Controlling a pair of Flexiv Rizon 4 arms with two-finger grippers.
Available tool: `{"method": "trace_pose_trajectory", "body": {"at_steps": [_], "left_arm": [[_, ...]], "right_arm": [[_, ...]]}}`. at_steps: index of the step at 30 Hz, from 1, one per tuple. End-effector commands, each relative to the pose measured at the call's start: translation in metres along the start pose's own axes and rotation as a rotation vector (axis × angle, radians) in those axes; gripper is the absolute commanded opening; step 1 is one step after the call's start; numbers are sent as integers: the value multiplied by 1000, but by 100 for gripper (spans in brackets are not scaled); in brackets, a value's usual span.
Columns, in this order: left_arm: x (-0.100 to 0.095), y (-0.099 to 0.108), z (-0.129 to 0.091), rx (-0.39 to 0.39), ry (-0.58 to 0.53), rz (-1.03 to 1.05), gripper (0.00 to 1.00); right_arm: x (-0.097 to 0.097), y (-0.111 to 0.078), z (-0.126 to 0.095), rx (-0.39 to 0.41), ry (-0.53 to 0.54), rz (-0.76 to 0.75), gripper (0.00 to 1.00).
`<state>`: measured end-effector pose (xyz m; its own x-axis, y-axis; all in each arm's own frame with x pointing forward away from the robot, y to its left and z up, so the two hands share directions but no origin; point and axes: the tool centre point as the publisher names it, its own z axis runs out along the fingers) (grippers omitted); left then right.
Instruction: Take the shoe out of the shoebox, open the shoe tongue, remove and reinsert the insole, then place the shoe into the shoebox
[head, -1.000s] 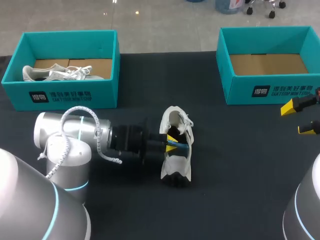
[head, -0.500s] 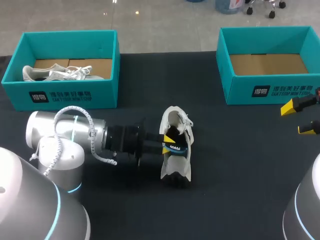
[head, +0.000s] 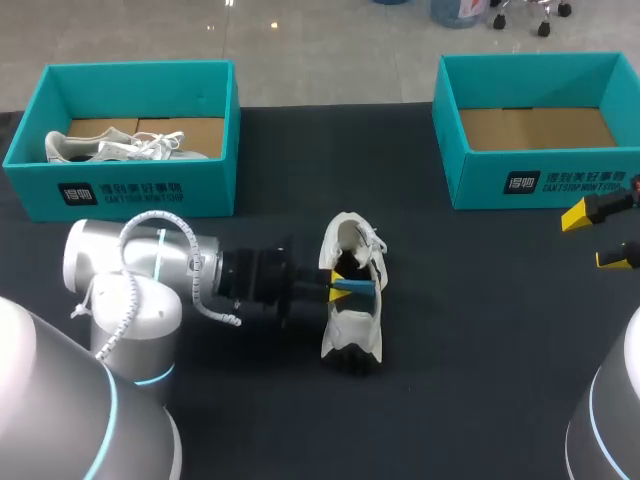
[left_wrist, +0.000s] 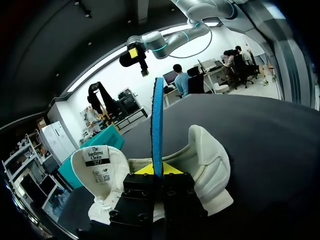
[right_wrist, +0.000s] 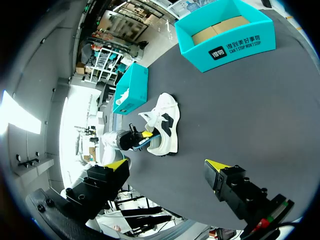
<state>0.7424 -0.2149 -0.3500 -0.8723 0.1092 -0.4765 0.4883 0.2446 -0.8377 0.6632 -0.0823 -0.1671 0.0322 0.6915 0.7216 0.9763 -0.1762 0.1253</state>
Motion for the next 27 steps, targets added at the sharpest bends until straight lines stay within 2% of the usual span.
{"method": "trace_pose_trajectory", "body": {"at_steps": [1,2,3,4,7,13,18,19,21,27], "left_arm": [[-2,4,9,-5,-11,-11,0],[-3,3,8,-4,-11,-12,0],[-2,1,8,-4,-11,-12,5],[-2,-2,5,0,-13,-13,27],[1,-10,-2,7,-17,-13,33],[6,-24,-13,2,-19,9,26],[8,-28,-12,-5,-6,19,16],[9,-28,-10,-4,-2,17,14],[9,-25,-7,-5,10,5,0],[7,-11,6,-13,20,-7,0]], "right_arm": [[0,-10,-3,-44,-3,2,100],[0,-10,-3,-44,-3,2,100],[0,-10,-3,-44,-3,2,100],[0,-10,-3,-44,-3,2,100],[0,-10,-3,-44,-3,2,100],[0,-10,-3,-44,-3,2,100],[0,-10,-3,-44,-3,2,100],[0,-10,-3,-44,-3,2,100],[0,-10,-3,-44,-3,2,100],[0,-10,-3,-44,-3,2,100]]}}
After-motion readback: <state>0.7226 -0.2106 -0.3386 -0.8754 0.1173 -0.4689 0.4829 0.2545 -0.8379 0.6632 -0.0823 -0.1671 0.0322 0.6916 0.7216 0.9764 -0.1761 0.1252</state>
